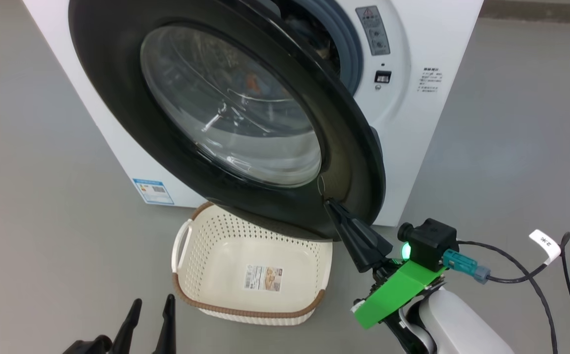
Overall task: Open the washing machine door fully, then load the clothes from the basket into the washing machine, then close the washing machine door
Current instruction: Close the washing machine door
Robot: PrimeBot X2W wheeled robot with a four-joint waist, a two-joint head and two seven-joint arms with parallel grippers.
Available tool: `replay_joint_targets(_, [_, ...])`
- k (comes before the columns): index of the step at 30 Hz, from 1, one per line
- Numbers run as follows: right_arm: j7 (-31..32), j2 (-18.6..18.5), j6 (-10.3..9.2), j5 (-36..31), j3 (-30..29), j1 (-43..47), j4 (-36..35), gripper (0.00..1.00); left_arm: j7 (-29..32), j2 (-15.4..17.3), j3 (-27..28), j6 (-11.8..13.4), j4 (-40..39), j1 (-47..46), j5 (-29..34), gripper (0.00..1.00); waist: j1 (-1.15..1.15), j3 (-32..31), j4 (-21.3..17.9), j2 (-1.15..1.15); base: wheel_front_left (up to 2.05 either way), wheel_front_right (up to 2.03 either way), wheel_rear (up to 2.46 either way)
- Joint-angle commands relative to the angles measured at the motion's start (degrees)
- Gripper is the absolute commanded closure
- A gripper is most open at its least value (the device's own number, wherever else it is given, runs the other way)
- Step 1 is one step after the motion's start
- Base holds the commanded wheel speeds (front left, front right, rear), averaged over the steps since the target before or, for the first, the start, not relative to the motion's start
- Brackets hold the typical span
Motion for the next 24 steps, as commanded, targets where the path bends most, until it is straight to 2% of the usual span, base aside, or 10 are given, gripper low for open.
replay_joint_targets(1, [-0.3,0.3,-0.06,0.1,0.8,-2.2,-1.3,1.0,-0.7,0.1,1.5,-0.2,-1.6,-2.7,-0.1,0.0,0.0,1.5,-0.1,0.0,0.0,0.0,0.0])
replay_joint_targets(24, [-0.3,-1.9,-0.06,0.0,-0.3,-7.9,-2.9,1.0,-0.7,-0.1,1.1,-0.2,-3.9,-6.3,0.1,0.0,0.0,10.8,-0.4,0.0,0.0,0.0,0.0])
